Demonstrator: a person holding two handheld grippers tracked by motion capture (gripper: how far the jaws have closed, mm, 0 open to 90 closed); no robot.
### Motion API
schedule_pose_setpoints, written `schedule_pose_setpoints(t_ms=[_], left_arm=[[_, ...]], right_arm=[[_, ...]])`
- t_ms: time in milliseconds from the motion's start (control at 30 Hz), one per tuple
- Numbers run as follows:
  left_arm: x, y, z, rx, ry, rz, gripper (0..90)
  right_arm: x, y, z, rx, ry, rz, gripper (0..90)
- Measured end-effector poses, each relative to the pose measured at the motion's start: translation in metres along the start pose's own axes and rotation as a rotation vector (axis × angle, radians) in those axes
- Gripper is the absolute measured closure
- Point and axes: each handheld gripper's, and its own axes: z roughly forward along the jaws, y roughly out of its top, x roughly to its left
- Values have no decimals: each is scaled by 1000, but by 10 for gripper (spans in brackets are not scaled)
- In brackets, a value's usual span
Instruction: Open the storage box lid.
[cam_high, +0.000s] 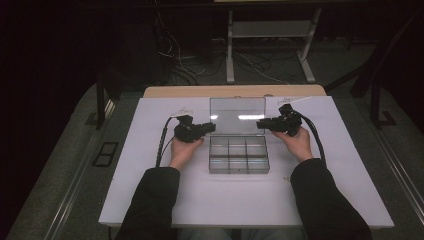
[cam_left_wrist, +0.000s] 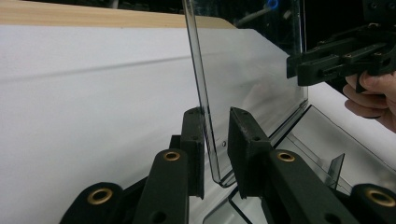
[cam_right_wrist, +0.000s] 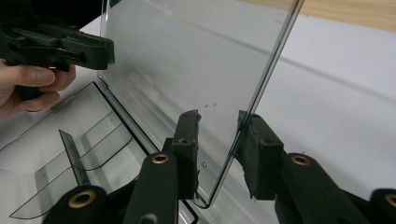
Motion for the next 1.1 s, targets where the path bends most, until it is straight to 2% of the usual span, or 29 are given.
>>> schedule_pose_setpoints(t_ms=[567, 867, 1100], left_arm=[[3, -3, 4, -7, 8, -52, 712], [7, -5, 7, -3, 5, -87, 683], [11, -8, 9, 3, 9, -118, 622]], right_arm=[[-3, -3, 4, 8, -18, 48, 642], [-8, -6, 7, 16, -13, 90, 610], [-13, -9, 11, 26, -6, 133, 570]])
